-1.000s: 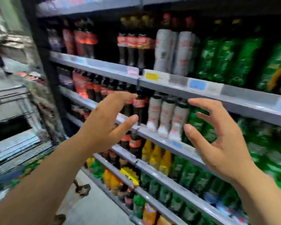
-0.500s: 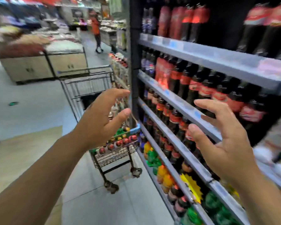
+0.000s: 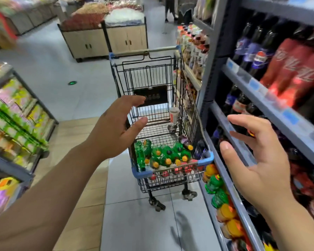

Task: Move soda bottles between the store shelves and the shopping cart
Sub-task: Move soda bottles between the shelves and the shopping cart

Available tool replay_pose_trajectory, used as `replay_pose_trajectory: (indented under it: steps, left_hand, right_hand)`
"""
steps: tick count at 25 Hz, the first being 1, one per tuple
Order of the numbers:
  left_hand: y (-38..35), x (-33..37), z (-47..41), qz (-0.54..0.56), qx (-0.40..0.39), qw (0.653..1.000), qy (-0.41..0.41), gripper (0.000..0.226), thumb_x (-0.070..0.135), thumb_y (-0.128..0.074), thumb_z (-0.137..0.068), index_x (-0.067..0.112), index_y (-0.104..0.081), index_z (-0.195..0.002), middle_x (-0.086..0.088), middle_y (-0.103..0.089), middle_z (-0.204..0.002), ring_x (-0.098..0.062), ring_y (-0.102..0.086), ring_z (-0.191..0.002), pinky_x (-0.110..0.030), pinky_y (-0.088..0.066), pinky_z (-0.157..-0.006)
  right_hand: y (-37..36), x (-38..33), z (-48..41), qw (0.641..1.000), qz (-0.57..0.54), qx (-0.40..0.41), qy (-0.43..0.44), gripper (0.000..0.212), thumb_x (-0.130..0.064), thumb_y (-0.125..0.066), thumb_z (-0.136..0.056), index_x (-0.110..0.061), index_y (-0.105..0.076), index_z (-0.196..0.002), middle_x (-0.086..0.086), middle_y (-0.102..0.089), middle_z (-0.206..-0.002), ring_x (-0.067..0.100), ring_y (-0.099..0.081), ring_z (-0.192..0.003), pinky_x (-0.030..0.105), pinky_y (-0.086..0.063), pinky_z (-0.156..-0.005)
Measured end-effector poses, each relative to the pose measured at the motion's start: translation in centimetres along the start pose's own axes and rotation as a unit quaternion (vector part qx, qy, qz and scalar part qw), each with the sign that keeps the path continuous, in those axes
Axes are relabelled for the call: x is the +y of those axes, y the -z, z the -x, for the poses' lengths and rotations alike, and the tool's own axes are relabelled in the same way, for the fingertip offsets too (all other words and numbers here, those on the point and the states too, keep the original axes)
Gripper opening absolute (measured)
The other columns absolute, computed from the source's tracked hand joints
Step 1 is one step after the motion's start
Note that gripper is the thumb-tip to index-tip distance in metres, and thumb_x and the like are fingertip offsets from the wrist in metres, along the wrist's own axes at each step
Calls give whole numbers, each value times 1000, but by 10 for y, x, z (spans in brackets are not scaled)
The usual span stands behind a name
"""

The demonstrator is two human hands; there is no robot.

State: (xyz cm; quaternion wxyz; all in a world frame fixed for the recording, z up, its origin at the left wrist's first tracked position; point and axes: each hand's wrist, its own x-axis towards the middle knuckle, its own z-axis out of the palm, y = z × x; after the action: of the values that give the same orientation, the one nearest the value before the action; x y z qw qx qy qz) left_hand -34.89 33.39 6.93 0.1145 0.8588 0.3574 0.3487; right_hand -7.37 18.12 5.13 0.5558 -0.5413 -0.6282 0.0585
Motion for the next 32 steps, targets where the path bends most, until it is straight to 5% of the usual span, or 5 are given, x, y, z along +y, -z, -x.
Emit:
replay_pose_trajectory:
  steps: [8, 14, 17, 24, 32]
  left_hand:
    - [-85, -169, -90, 70, -73, 994, -30, 40, 40, -51, -99, 22, -48, -134, 2, -58, -126, -13, -56, -119, -33, -45, -100]
    - [-164, -266, -168, 149, -166, 974, -50, 39, 42, -52, -95, 29, -47, -132, 7, -59, -120, -7, -57, -113, -27, -45, -96]
    - [-217, -285, -187, 160, -227, 958, -77, 41, 41, -52, -94, 25, -51, -132, 5, -59, -121, -11, -57, -112, -32, -47, -95]
    - [-376, -275, -171, 160, -378, 898, -158, 37, 35, -67, -89, 24, -61, -123, 3, -61, -114, -11, -55, -106, -31, -50, -90]
    - [-510, -259, -144, 7, -561, 786, -260, 53, 42, -64, -94, 25, -51, -143, -5, -44, -146, -25, -38, -138, -43, -38, -113]
  right_hand:
    - [-143, 107, -49, 994, -20, 32, -99, 46, -34, -65, -92, -27, -51, -135, -3, -53, -132, 25, -56, -127, 42, -48, -106]
    - [-236, 163, -54, 952, 46, 171, -248, 46, -54, -64, -92, -44, -48, -133, -18, -53, -134, 15, -58, -126, 33, -50, -104]
    - [-260, 183, -48, 924, 87, 211, -306, 46, -56, -63, -91, -42, -49, -132, -20, -53, -134, 18, -58, -127, 45, -51, -102]
    - [-268, 226, -20, 874, 147, 265, -381, 50, -43, -68, -84, -28, -53, -130, -25, -52, -128, 13, -59, -123, 34, -51, -101]
    - [-267, 246, -3, 824, 160, 329, -432, 40, -37, -65, -86, -34, -54, -125, -22, -57, -126, 12, -61, -121, 38, -54, -97]
